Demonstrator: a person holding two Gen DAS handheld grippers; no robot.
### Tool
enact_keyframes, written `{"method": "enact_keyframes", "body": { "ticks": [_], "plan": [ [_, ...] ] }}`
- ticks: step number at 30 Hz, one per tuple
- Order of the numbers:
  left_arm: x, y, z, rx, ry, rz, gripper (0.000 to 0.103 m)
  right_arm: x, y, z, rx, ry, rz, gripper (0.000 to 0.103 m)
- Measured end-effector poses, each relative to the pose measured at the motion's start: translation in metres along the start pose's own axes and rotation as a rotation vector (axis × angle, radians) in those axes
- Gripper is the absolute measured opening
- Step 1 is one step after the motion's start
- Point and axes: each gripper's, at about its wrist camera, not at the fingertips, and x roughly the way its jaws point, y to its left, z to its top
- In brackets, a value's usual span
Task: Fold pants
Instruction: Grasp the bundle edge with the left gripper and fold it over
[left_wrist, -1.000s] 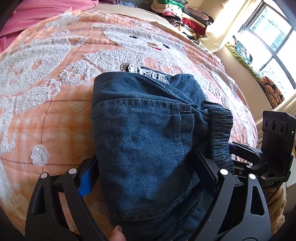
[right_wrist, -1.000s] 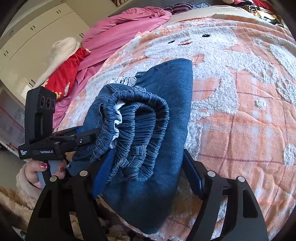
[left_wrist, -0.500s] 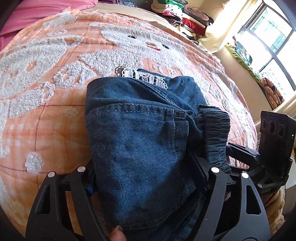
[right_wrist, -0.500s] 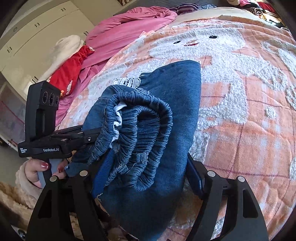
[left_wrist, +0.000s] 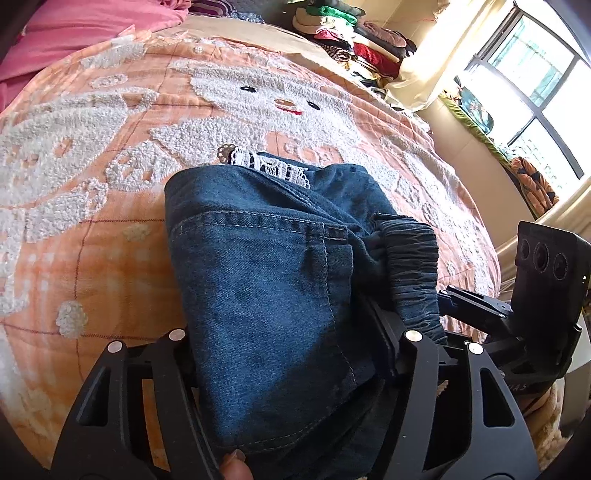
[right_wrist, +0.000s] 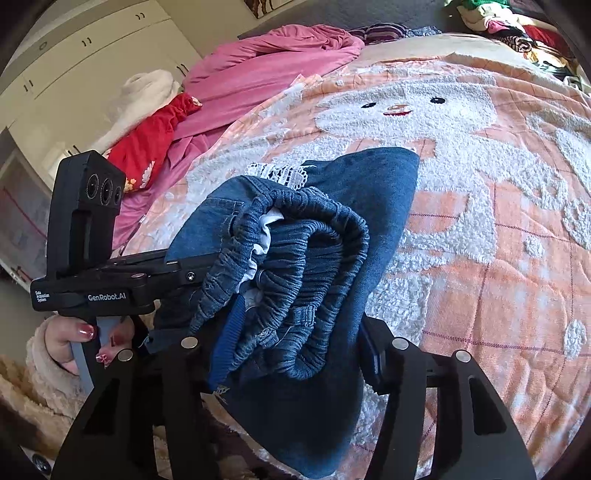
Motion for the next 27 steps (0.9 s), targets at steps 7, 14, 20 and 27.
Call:
{"method": "enact_keyframes", "body": {
  "ticks": [7,14,20,27],
  "plan": [
    [-0.013,-0.005,0.002,-0.007,-0.024,-0.029,0.052,-0.011,0.011,0.003,-0.019,-0.030,0.005,0.053],
    [-0.028,-0.010,0.007,-0.001,-0.053,-0.037,0.052,-0.021,0.021,0.007,-0.045,-0.056,0.012,0.053],
    [-0.039,-0.012,0.012,0.009,-0.076,-0.042,0.052,-0.029,0.028,0.014,-0.064,-0.080,0.011,0.053],
    [-0.046,-0.013,0.020,0.013,-0.088,-0.049,0.052,-0.033,0.033,0.022,-0.081,-0.095,0.004,0.053]
  ]
}}
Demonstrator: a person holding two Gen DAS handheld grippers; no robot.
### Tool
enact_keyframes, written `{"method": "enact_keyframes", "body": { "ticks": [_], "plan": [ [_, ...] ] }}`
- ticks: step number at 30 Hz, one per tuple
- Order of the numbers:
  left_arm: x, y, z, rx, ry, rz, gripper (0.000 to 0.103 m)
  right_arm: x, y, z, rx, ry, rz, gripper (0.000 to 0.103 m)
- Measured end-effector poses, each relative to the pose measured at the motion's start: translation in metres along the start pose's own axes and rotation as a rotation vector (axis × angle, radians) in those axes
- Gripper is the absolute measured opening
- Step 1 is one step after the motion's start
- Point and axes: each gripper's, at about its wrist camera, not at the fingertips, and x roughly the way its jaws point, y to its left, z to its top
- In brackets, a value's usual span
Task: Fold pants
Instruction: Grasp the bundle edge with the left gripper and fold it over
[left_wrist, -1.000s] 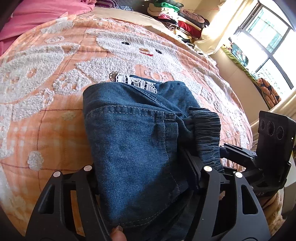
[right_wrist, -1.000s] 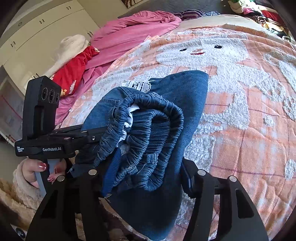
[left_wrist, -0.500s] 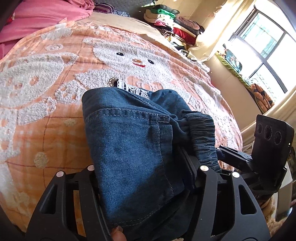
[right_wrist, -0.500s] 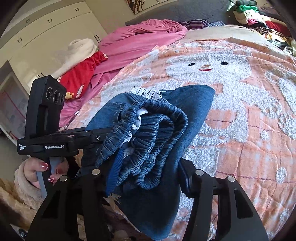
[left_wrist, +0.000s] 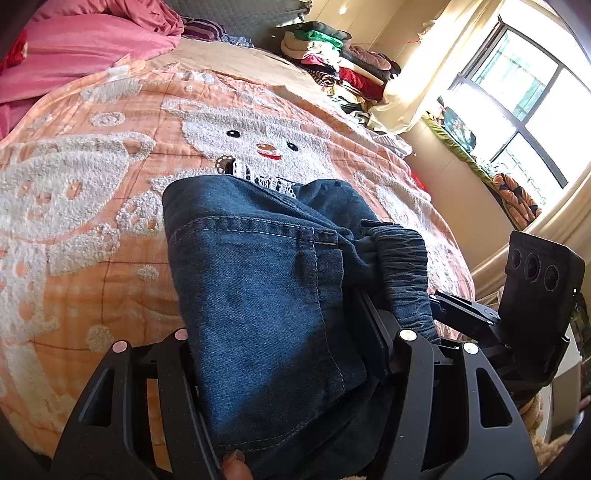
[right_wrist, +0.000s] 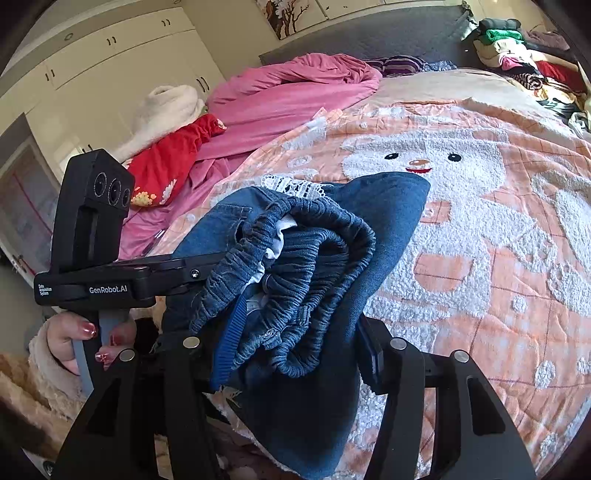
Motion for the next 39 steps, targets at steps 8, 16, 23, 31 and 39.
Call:
{"method": "enact_keyframes", "body": {
  "ticks": [8,16,23,31,39],
  "plan": [
    [-0.002,0.001,0.011,0.013,-0.013,0.007,0.052,0.004,-0.002,0.011,-0.010,-0.009,-0.001,0.053],
    [0.004,0.010,0.028,0.017,-0.020,0.017,0.052,0.016,-0.006,0.028,-0.022,-0.004,-0.006,0.053],
    [0.010,0.019,0.043,0.018,-0.024,0.028,0.052,0.029,-0.012,0.040,-0.025,0.003,-0.006,0.053],
    [0.021,0.029,0.054,0.014,-0.022,0.035,0.052,0.043,-0.019,0.051,-0.027,0.012,-0.009,0.053],
    [0.038,0.039,0.064,0.020,-0.013,0.050,0.052,0.060,-0.032,0.058,-0.016,0.032,-0.018,0.053]
  ]
}}
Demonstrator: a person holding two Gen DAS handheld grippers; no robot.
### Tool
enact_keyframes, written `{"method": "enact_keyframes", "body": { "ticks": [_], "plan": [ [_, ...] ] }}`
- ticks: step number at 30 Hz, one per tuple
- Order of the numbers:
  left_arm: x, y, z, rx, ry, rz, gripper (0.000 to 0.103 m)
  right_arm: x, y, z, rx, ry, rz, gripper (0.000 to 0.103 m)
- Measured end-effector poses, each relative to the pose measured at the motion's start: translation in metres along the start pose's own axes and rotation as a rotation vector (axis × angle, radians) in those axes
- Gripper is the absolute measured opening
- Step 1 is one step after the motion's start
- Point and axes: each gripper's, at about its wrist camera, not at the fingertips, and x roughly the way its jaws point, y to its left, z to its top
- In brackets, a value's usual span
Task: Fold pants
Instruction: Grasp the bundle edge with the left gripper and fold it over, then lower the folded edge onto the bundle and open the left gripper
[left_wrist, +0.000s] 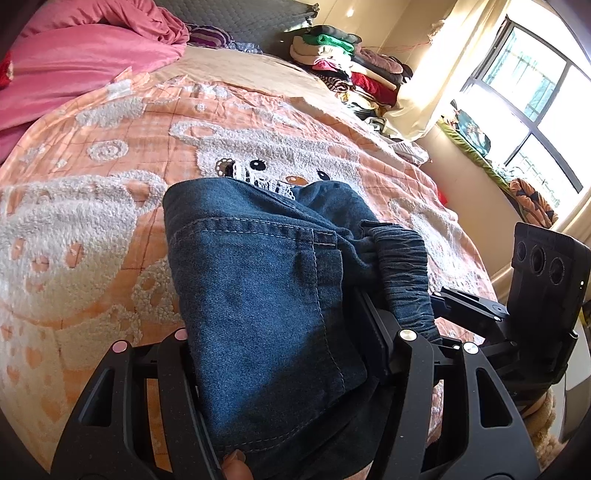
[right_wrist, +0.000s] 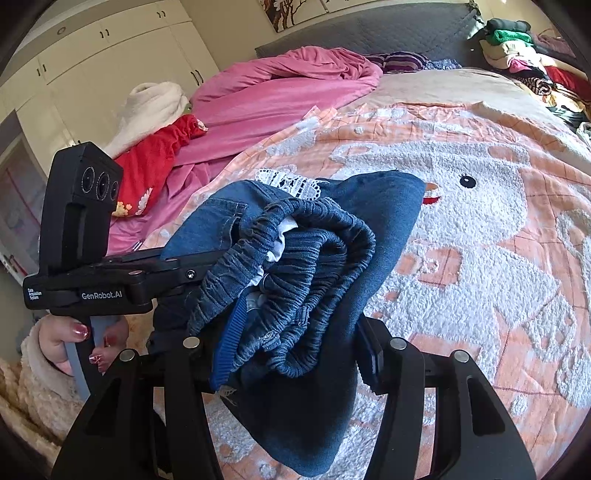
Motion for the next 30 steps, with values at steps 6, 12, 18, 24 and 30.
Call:
{"method": "enact_keyframes", "body": {
  "ticks": [6,12,18,24,30],
  "plan": [
    [0.019,0.010,-0.001,-0.018,0.028,0.007,0.052,0.018,-0.015,-0.001,0.030,0.032,-0.001,0.053],
    [0.036,0.019,-0.010,-0.036,0.056,0.027,0.054,0.034,-0.029,-0.009,0.080,0.074,0.002,0.054],
    [0.045,0.029,-0.015,-0.069,0.075,0.039,0.061,0.041,-0.037,-0.014,0.114,0.093,0.002,0.061],
    [0.047,0.032,-0.017,-0.083,0.080,0.041,0.064,0.042,-0.038,-0.014,0.117,0.101,-0.007,0.064],
    [0.042,0.029,-0.017,-0.084,0.076,0.039,0.068,0.037,-0.036,-0.014,0.115,0.100,-0.026,0.070]
  ]
}}
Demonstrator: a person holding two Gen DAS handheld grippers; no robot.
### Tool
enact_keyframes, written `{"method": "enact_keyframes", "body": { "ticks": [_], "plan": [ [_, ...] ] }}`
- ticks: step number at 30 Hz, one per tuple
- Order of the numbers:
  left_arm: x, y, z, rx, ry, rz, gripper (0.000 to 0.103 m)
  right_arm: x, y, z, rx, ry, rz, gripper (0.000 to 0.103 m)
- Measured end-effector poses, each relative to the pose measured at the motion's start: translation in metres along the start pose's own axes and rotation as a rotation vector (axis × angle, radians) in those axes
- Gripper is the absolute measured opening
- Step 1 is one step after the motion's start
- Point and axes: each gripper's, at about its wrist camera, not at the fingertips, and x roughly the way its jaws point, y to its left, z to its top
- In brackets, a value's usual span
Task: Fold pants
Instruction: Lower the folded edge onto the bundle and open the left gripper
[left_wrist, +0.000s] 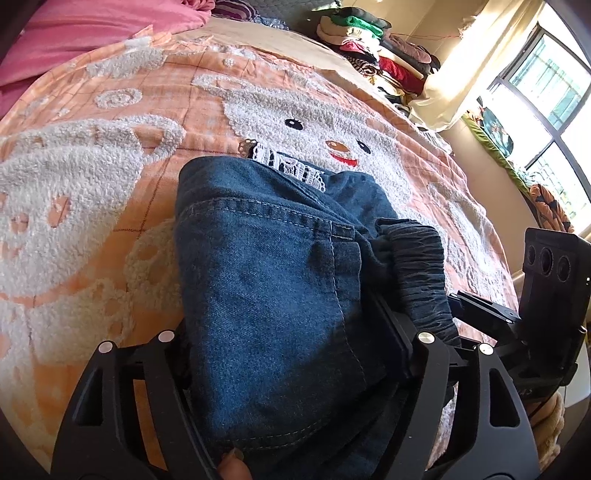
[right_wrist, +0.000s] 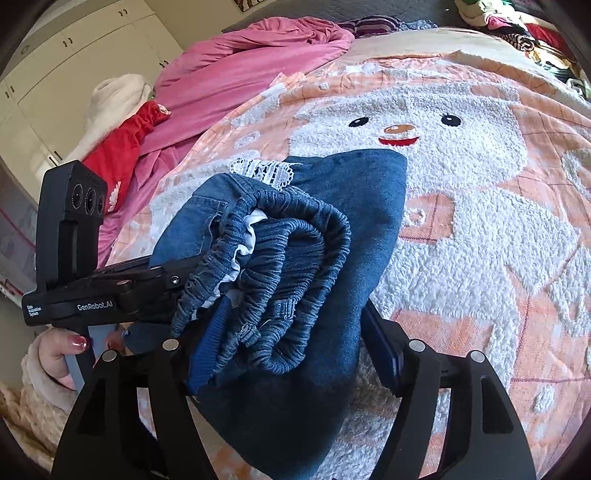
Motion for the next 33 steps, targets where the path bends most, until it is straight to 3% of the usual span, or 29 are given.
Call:
{"method": "enact_keyframes", "body": {
  "ticks": [10,12,20,22,33],
  "plan": [
    [-0.015,-0.006,-0.005,-0.001,-0.019,0.005,0.076,-0.019,0.001,-0.005,0.002,-0.034,-0.026,0.071],
    [-0.019,-0.007,-0.006,-0.001,-0.026,0.005,0.079,-0.024,0.001,-0.006,0.009,-0.048,-0.033,0.085],
    [-0.035,-0.012,-0.007,0.010,-0.053,0.017,0.088,-0.042,0.003,-0.009,0.009,-0.090,-0.050,0.085],
    [-0.040,-0.015,-0.008,0.015,-0.063,0.020,0.092,-0.047,0.005,-0.009,0.003,-0.100,-0.054,0.092],
    [-0.069,-0.026,-0.013,0.039,-0.116,0.045,0.093,-0.075,0.014,-0.013,-0.009,-0.168,-0.098,0.095]
  ]
}}
